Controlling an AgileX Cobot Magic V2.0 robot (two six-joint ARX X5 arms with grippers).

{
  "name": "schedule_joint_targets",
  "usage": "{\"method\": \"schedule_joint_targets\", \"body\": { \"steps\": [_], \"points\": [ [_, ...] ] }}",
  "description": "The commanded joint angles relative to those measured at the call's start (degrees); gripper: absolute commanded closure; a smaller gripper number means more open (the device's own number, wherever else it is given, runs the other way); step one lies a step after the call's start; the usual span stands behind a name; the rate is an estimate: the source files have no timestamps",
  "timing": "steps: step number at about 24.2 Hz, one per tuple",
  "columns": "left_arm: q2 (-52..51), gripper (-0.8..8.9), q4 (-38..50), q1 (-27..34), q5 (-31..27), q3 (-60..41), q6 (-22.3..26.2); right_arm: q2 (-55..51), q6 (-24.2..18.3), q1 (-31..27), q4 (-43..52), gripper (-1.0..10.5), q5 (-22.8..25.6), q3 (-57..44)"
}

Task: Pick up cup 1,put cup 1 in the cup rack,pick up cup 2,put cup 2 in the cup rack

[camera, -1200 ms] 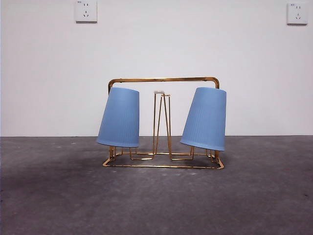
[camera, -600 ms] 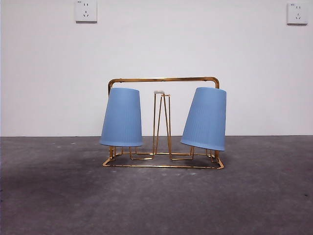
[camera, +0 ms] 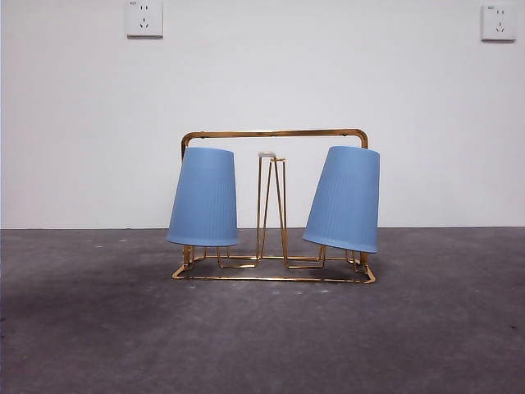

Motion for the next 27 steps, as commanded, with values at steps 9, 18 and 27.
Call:
{"method": "schedule_joint_targets", "body": {
  "steps": [9,18,27],
  "points": [
    [0.1,8.15,14.2,0.1,-11.3,-0.4,7.3,0.0,0.6,0.0,-0.3,9.4,0.1,-0.3],
    [-5.9,8.15,26.7,15.0,-19.3,-4.6,26.2,0.1,0.6,0.0,-0.3,9.4,0.1,-0.3],
    [-21.2,8.15,44.8,26.9,-21.2,-28.5,28.3,0.1,0.6,0.0,-0.3,9.4,0.1,-0.3]
  ]
}}
